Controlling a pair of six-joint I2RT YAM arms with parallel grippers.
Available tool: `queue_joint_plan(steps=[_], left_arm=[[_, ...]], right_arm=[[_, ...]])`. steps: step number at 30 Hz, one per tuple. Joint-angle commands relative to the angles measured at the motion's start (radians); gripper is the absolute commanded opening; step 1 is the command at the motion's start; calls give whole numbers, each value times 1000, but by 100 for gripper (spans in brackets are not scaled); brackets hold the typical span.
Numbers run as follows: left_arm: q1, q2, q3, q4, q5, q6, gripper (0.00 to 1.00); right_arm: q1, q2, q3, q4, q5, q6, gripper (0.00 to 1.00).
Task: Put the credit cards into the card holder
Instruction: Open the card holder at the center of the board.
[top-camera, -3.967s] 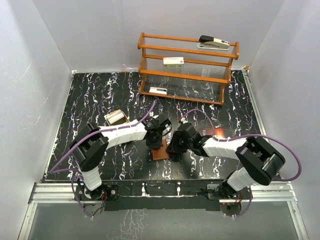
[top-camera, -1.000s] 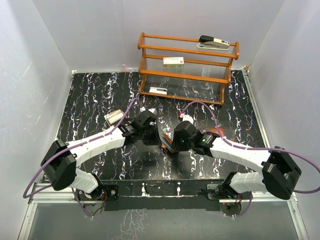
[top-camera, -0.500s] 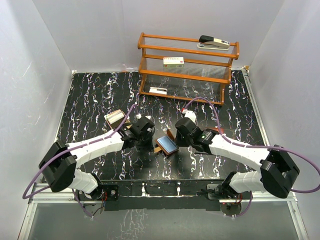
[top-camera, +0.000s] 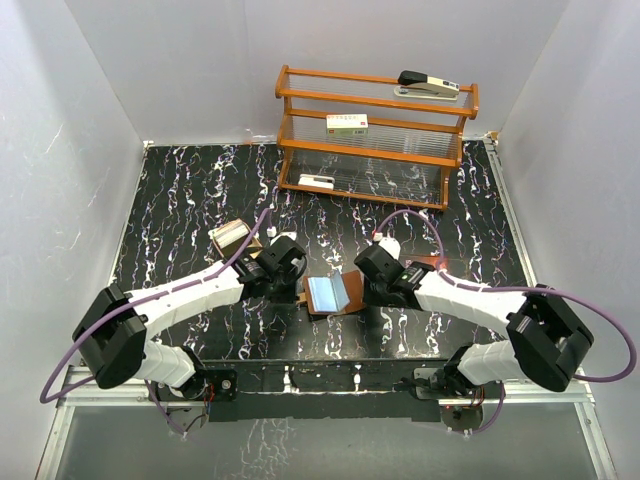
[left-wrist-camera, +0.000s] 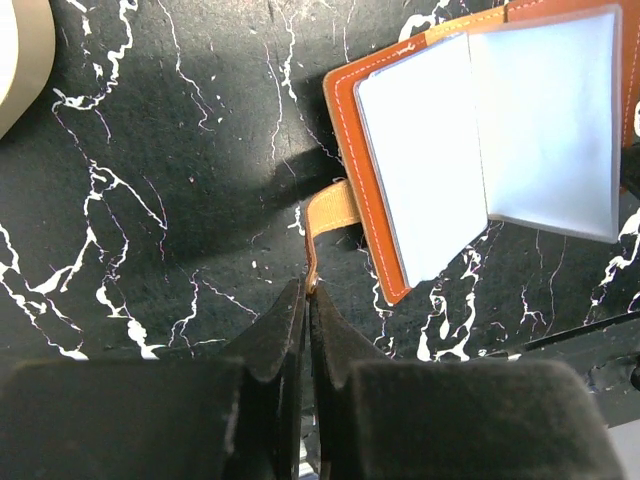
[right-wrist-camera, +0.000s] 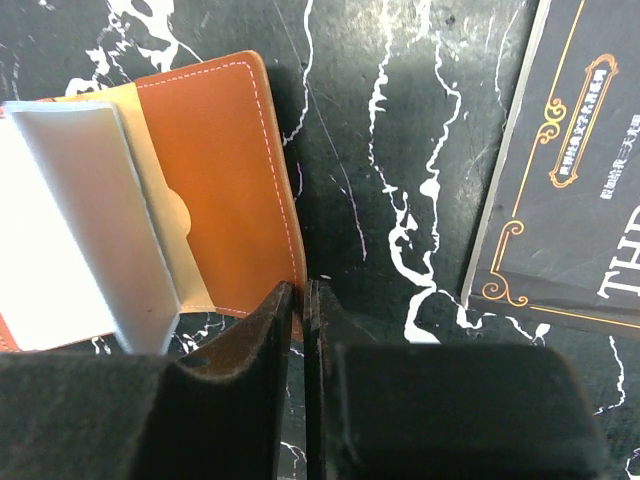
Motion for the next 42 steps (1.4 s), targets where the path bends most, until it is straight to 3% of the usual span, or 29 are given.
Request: queue_joint_plan(steps=[1, 11, 16, 22, 34, 42], left_arm=[[5, -1, 12, -18, -20, 27, 0], [7, 28, 32, -14, 1, 22, 1], [6, 27, 59, -22, 12, 2, 14], [6, 33, 102, -55, 19, -46, 40], [6, 48, 143, 2, 67, -87, 58], [7, 8, 140, 44, 52, -113, 63]], right_arm=[[-3, -20, -20, 19, -9, 16, 8], [-3, -71, -2, 2, -8, 8, 13], [-3, -93, -7, 32, -16, 1, 10], [-3, -69, -34, 78, -56, 11, 4], [-3, -98, -71, 106, -75, 24, 4], [-3, -108, -76, 111, -78, 23, 4]])
